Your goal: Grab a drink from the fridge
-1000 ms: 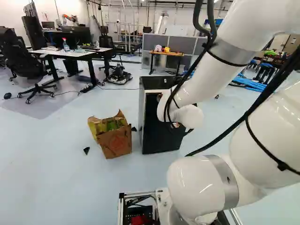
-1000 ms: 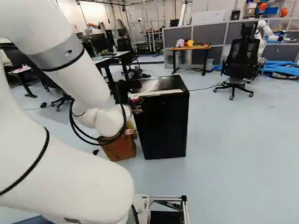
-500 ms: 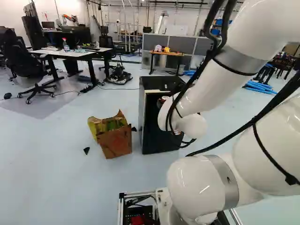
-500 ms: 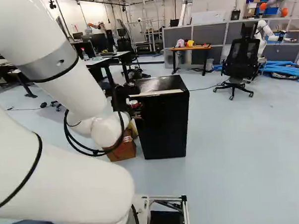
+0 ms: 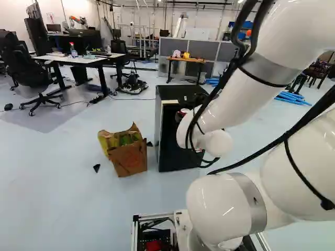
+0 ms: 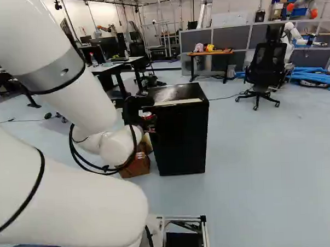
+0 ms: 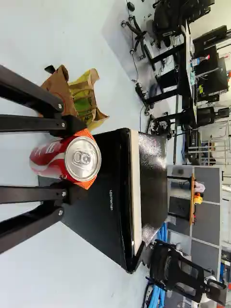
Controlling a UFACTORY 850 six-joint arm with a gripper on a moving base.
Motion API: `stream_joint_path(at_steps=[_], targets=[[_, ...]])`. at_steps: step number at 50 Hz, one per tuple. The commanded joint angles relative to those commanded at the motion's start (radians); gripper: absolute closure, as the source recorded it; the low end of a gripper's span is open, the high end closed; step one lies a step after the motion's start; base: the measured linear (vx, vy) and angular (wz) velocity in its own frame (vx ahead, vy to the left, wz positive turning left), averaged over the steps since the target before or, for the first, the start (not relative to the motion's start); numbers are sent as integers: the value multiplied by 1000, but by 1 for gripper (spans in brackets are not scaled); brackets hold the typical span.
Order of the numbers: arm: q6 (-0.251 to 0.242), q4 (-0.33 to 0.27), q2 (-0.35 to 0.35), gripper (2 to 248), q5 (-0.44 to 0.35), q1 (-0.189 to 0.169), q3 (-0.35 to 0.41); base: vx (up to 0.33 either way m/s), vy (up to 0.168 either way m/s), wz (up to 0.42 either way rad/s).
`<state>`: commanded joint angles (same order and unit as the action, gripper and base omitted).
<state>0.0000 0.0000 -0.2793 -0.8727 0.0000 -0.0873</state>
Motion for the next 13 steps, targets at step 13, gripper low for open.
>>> stream_joint_path(at_steps=[13], targets=[[0, 0, 0, 150, 0, 0, 0, 0, 0, 0]])
